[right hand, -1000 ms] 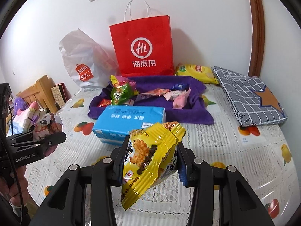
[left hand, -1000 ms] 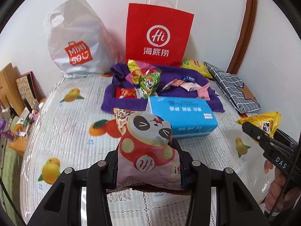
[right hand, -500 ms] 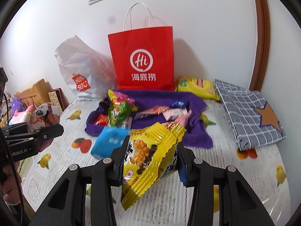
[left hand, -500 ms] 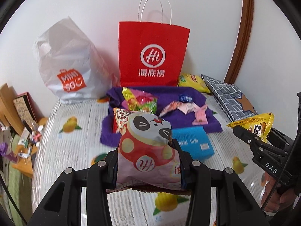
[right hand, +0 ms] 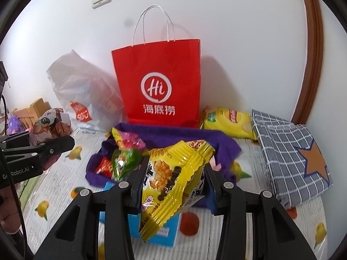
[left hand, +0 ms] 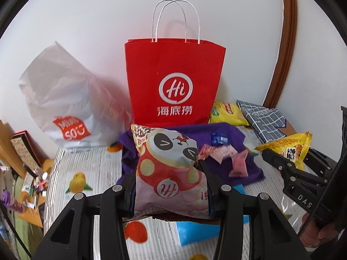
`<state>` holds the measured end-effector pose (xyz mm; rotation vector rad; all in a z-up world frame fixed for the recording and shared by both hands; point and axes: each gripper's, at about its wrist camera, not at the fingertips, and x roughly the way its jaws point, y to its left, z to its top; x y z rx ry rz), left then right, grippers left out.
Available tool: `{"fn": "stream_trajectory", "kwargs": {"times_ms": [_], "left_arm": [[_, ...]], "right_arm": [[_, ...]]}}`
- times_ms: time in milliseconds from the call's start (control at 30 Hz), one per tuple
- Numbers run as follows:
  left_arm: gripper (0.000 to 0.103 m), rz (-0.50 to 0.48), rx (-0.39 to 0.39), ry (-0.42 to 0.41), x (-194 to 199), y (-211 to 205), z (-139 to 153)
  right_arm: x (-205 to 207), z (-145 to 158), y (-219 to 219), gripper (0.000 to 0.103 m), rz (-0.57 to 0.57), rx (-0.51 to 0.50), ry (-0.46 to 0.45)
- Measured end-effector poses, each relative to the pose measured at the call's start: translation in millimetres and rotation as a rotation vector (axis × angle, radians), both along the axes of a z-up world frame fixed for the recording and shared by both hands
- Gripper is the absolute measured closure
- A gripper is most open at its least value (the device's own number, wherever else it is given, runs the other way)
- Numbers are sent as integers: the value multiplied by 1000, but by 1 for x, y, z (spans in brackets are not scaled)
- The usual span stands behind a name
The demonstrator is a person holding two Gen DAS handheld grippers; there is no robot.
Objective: Organize snacks
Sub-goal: 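Lift both held packets and carry them over the purple towel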
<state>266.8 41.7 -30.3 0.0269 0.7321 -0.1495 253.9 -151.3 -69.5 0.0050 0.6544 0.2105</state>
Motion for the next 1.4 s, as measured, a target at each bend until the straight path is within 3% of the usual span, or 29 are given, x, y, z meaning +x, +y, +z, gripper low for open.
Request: {"fn": "stream_trajectory", "kwargs": {"times_ms": [667, 867, 1400], "left_arm": [[59, 26, -29, 25, 84, 1, -8], [59, 41, -39, 52, 101, 7, -26], [59, 73, -36, 130, 122, 18, -54]], "right_arm": [[96, -16, -2, 60, -16, 29, 20], [118, -15, 3, 60, -7, 34, 12], [152, -64, 6, 60, 21, -4, 116]]}}
